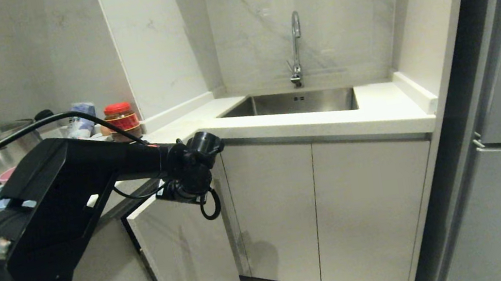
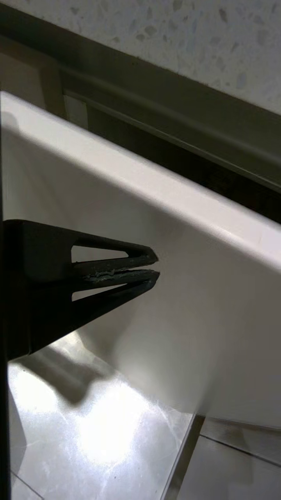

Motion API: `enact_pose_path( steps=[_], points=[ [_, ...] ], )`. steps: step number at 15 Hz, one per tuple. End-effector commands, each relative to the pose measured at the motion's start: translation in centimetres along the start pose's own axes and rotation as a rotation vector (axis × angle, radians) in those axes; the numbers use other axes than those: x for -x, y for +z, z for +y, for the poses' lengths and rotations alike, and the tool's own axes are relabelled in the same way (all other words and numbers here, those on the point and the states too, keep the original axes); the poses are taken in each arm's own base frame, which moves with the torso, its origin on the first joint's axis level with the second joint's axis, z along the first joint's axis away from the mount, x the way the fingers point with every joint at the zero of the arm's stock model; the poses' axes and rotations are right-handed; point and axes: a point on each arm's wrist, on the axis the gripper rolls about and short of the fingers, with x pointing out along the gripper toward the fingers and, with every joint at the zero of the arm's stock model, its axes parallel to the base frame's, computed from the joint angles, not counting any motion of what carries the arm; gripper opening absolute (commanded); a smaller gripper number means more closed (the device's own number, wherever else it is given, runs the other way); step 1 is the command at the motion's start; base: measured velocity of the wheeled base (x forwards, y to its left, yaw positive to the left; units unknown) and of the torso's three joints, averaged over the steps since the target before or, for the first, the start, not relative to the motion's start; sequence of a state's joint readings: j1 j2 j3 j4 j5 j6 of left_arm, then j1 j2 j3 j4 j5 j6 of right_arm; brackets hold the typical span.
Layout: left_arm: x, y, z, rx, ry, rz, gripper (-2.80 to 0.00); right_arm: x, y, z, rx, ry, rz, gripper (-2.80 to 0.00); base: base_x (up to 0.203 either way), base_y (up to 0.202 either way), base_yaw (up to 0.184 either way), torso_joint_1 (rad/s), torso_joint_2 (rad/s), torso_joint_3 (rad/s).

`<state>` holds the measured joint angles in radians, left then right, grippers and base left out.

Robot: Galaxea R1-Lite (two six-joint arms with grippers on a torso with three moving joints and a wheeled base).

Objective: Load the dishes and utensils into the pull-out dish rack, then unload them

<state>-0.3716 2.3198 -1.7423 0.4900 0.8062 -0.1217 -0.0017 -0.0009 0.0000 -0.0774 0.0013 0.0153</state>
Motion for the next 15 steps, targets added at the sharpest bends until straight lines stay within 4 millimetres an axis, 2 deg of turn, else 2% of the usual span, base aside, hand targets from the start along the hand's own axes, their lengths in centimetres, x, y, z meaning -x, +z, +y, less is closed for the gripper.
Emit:
enact_pose_path(
  steps=[1, 7, 11, 14, 15],
  points=[
    [-0.5, 0.3, 0.8, 0.014, 0.018, 0.005, -2.8, -0.1, -0.7, 0.0, 0.0, 0.0, 0.025, -2.8, 0.0, 0.0, 0.0, 0.0, 0.0, 0.0],
    [-0.7, 0.2, 0.7, 0.01, 0.038, 0.007, -2.8, -0.1, -0.7, 0.0, 0.0, 0.0, 0.025, -2.8, 0.0, 0.0, 0.0, 0.0, 0.0, 0.0],
    [-0.2, 0.5, 1.2, 0.023, 0.035, -0.005, -2.8, -0.1, -0.7, 0.0, 0.0, 0.0, 0.025, -2.8, 0.0, 0.0, 0.0, 0.0, 0.0, 0.0],
    [2.3, 1.3, 2.5, 0.07, 0.009, -0.058, -2.8, -0.1, -0.7, 0.0, 0.0, 0.0, 0.025, -2.8, 0.0, 0.0, 0.0, 0.0, 0.0, 0.0],
    [3.8, 1.7, 3.3, 0.104, -0.012, -0.089, -2.8, -0.1, -0.7, 0.0, 0.0, 0.0, 0.025, -2.8, 0.0, 0.0, 0.0, 0.0, 0.0, 0.0]
  ],
)
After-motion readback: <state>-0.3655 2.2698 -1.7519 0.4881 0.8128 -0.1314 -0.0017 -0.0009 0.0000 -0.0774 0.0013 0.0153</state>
